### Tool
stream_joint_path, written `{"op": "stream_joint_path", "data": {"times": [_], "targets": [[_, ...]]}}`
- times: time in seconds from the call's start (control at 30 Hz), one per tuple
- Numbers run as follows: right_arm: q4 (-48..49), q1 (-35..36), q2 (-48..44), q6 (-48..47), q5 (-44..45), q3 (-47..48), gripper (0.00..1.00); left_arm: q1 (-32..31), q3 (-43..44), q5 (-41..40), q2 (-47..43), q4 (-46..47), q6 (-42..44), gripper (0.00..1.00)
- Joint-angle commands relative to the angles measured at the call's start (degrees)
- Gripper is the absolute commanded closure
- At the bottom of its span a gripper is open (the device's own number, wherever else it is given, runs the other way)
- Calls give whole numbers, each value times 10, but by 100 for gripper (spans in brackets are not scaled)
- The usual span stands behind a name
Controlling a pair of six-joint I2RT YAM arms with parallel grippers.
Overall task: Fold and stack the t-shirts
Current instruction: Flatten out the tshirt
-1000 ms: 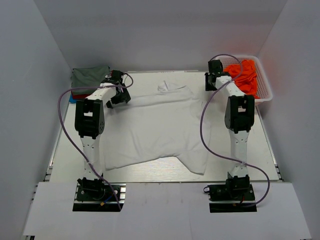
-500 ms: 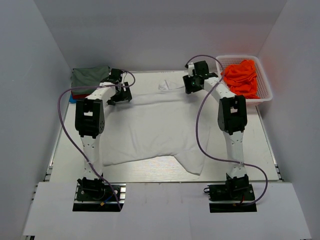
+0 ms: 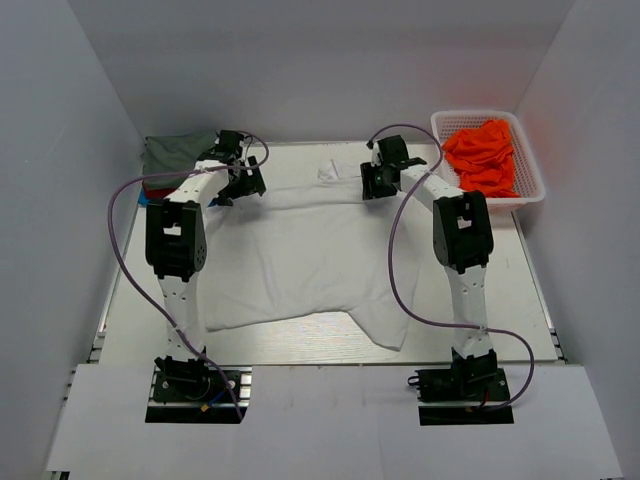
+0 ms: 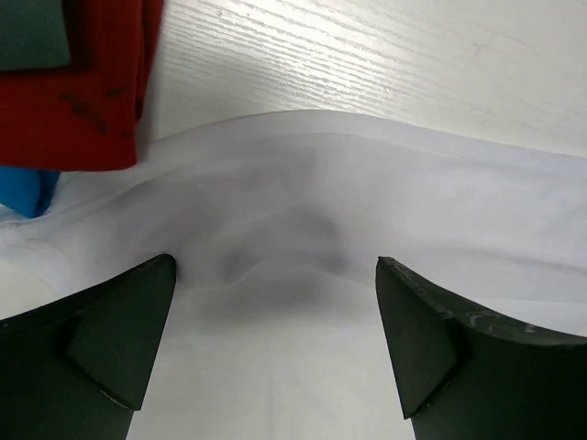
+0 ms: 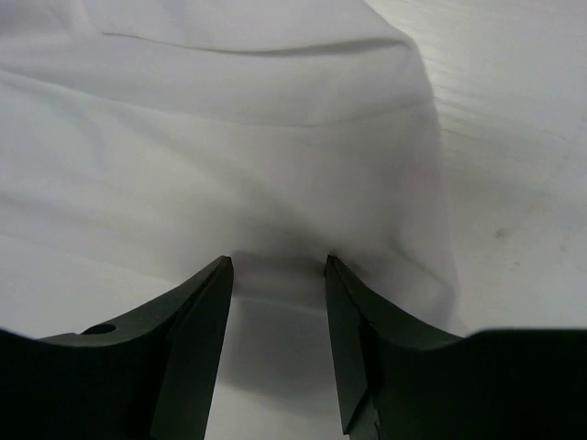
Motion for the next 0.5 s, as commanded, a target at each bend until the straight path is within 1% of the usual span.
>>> {"op": "stream_joint_path", "data": {"times": [0.0, 0.03, 0.07, 0.13, 0.17, 0.23, 0.27, 0.3, 0.33, 0.37, 0.4, 0.43, 0.47], "targets": [[-25, -11, -19, 76, 86, -32, 49, 3, 21, -22, -36, -13, -11, 0], [-29, -16, -25, 90, 97, -38, 49, 3, 21, -28, -36, -13, -11, 0], [-35, -18, -32, 98, 126, -56, 49, 3, 21, -28, -30, -13, -11, 0], [-40, -30, -42, 124, 144, -77, 52, 3, 21, -34, -25, -1, -3, 0], [-43, -47, -44, 138, 168, -88, 52, 3, 21, -34, -18, -1, 3, 0], [-56, -61, -53, 149, 182, -102, 52, -2, 40, -29, 2, -1, 3, 0], [-56, -82, -55, 145, 180, -104, 52, -2, 54, -17, 10, -1, 3, 0], [-56, -89, -58, 141, 174, -104, 52, -2, 61, -12, 18, -1, 3, 0], [-51, -95, -60, 131, 155, -102, 49, -2, 69, -2, 36, -1, 3, 0], [-51, -98, -62, 103, 157, -98, 43, -2, 86, 3, 43, -1, 9, 0], [-57, -96, -63, 77, 155, -81, 41, -2, 96, 3, 51, -6, 9, 0], [-58, -92, -61, 37, 133, -73, 39, -2, 108, 9, 58, -6, 9, 0], [-58, -89, -66, 24, 111, -70, 38, -2, 129, 9, 63, -14, 9, 0]]}}
